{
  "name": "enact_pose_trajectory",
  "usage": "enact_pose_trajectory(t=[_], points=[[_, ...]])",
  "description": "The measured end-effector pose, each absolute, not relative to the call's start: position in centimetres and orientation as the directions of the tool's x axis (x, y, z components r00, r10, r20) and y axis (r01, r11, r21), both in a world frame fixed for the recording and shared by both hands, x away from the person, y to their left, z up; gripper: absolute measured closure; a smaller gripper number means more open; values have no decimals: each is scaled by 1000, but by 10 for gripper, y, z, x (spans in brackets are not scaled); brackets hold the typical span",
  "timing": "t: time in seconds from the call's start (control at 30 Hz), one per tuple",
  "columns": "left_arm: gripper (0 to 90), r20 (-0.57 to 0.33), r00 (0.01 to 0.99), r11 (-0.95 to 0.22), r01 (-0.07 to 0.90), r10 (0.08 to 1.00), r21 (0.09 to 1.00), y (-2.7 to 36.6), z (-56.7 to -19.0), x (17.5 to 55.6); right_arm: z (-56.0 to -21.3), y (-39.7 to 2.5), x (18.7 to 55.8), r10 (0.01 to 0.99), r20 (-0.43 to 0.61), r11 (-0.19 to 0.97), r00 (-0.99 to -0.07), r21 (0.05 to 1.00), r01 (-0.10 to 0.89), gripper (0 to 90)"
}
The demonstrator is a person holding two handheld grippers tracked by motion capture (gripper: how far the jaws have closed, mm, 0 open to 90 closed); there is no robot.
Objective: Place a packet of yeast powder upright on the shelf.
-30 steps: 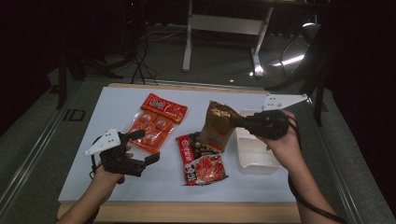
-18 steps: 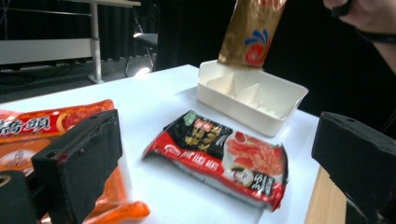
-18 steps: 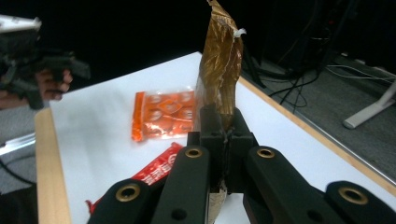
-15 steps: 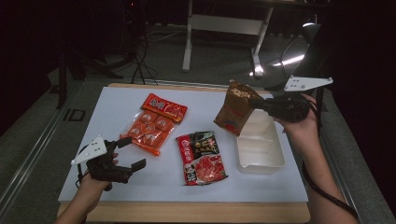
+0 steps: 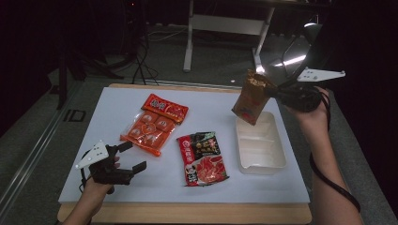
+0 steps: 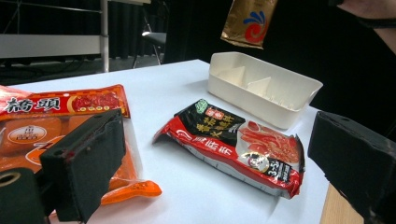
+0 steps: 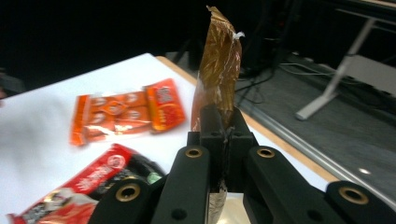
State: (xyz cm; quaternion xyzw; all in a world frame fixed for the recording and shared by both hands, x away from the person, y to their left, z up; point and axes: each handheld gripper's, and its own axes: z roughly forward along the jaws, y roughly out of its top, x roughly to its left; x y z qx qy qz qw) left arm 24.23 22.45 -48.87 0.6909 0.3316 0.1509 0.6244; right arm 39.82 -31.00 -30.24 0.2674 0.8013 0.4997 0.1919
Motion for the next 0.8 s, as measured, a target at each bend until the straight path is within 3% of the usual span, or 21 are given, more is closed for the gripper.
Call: enact_pose_trajectory(t=[0.13, 0.8], points=[[48, -241, 722, 36, 287, 649, 957, 228, -492, 243, -306, -320, 406, 637, -37, 351, -770, 903, 247, 896], [47, -247, 715, 24, 306, 654, 952, 227, -499, 245, -345, -341, 451, 693, -23, 389, -720, 853, 347, 897]])
